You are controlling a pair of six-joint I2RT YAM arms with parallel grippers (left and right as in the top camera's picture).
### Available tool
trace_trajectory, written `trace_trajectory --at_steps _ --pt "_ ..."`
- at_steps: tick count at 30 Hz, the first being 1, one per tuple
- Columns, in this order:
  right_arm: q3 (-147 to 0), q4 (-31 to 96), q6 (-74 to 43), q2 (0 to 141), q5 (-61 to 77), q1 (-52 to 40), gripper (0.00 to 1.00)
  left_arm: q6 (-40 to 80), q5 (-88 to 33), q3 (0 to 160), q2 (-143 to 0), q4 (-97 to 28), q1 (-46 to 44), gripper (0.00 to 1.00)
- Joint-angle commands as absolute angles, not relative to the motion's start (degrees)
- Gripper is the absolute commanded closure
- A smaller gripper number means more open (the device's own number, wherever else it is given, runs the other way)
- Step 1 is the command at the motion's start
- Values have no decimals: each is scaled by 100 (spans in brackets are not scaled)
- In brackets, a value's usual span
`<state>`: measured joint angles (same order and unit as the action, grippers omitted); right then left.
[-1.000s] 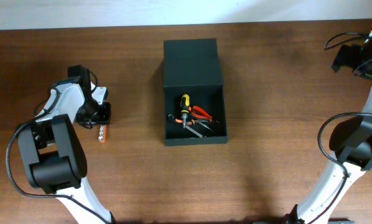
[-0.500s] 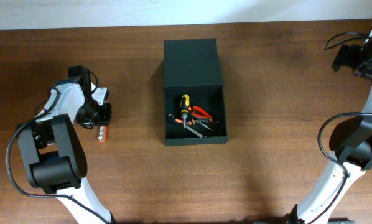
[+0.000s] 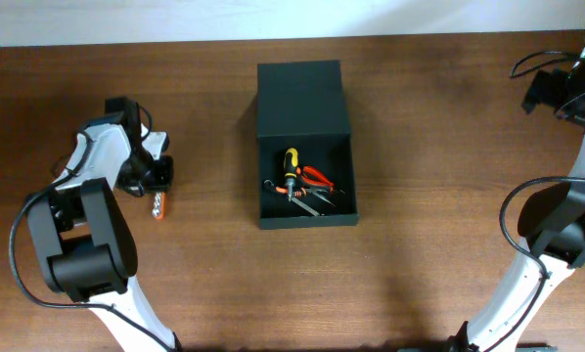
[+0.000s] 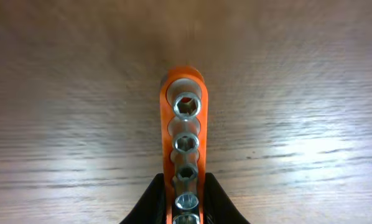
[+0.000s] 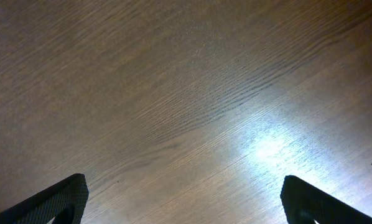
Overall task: Pack container
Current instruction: 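Lower the left gripper and close on the orange socket rail, then lift the socket rail and carry it right over the green box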
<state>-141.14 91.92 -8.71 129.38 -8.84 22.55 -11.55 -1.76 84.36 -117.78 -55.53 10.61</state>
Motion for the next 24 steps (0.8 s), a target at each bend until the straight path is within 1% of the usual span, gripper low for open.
trace_trajectory --at_steps 1,6,9,13,16,19,24 --pt "-14094 9190 -843 12798 -972 2294 1 -1160 -285 9094 -11850 -5723 1063 86" --pt "-14094 9190 -843 12798 -972 2294 1 -1122 -460 9778 -11850 -6001 1063 86" --pt "-14094 9190 -843 12798 -972 2294 1 -1103 -952 10272 -11850 -6160 1024 86" --pt "-14094 9190 -843 12798 -972 2294 1 -991 -1076 10683 -11850 -6355 792 86" --pt "-14094 9190 -843 12798 -972 2294 1 -996 -1076 10973 -11850 -6530 410 86" --pt "-14094 9190 -843 12798 -972 2294 1 -998 -1074 11198 -11850 -6657 -207 86" --pt "-14094 9190 -843 12798 -972 2294 1 -1044 -1074 11336 -11850 -6667 -1542 87"
